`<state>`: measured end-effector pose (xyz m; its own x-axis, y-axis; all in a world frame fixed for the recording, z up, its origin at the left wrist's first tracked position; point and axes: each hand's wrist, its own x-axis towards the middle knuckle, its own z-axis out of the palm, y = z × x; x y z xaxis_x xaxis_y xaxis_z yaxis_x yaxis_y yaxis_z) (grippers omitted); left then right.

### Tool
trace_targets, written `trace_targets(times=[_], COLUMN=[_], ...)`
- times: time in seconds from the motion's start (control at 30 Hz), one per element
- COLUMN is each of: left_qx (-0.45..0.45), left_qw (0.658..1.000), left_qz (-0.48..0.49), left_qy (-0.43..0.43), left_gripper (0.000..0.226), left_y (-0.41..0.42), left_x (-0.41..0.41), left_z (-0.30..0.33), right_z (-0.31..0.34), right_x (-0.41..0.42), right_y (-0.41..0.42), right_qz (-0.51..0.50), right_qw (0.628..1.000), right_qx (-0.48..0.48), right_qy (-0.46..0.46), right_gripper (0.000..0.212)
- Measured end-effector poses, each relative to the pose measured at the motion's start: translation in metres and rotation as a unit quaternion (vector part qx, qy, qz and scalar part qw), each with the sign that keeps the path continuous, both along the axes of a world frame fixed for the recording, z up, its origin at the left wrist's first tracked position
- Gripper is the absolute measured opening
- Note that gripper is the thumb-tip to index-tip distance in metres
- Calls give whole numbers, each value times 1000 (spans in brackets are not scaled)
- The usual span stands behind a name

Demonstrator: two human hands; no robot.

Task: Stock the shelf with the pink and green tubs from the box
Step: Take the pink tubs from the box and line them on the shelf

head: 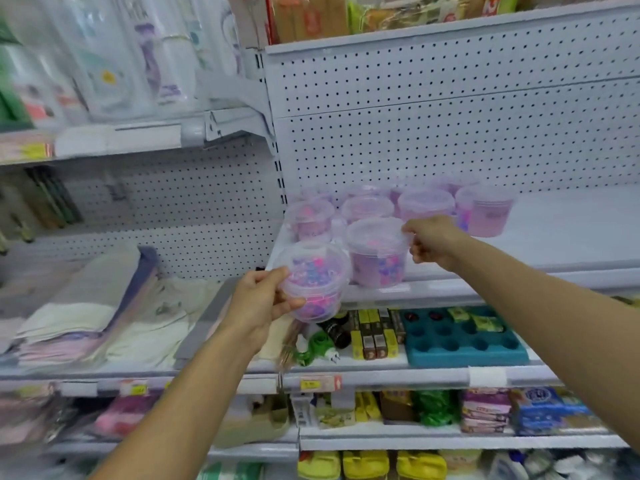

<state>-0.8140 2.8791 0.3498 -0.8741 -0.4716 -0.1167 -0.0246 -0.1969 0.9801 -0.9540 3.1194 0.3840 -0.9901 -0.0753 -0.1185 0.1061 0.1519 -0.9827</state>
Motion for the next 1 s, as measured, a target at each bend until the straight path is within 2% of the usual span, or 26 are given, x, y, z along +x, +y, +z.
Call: trace_targets(times=[0.13, 0.2, 0.3, 0.37, 0.47, 0.5, 0.6, 0.73, 0.8, 0.9, 1.0], left_qx=[22, 28, 27, 25, 24, 19, -6, -12, 2, 24, 25], left_qw=[1000, 1000, 1000, 1000, 1000, 1000, 1000, 1000, 1000, 1000, 1000], left_qz=[0, 2, 1, 1, 0, -5, -18, -18, -14, -7, 0], left_qy=[0, 1, 8, 14, 18, 18, 9, 7, 11, 17, 15], left_gripper=[39, 36, 28, 24, 26, 26, 22, 17, 16, 19, 22], left_y=[-15, -18, -22, -24, -28, -30, -35, -36, -35, -32, -30], left_x=[-9, -13, -18, -21, -25, -27, -31, -32, -30, -29, -29], left_z=[4, 7, 14, 19, 25, 27, 31, 34, 32, 27, 22], right_z=[5, 4, -1, -6, -12, -15, -16, -15, -15, -15, -16], right_x=[-10, -8, -6, -4, -6, -8, -12, -15, -15, -20, -24], right_y=[-20, -25, -28, -27, -23, -24, -26, -26, -24, -19, -16], right_qz=[10, 42, 117, 182, 228, 226, 204, 199, 210, 236, 231], right_qw=[997, 988, 949, 922, 871, 863, 857, 834, 804, 739, 703], right_qx=[74, 126, 174, 213, 339, 346, 334, 366, 405, 475, 505], right_qy=[29, 78, 238, 266, 272, 290, 335, 360, 382, 416, 444], right_gripper=[7, 17, 37, 36, 76, 78, 66, 65, 76, 98, 102])
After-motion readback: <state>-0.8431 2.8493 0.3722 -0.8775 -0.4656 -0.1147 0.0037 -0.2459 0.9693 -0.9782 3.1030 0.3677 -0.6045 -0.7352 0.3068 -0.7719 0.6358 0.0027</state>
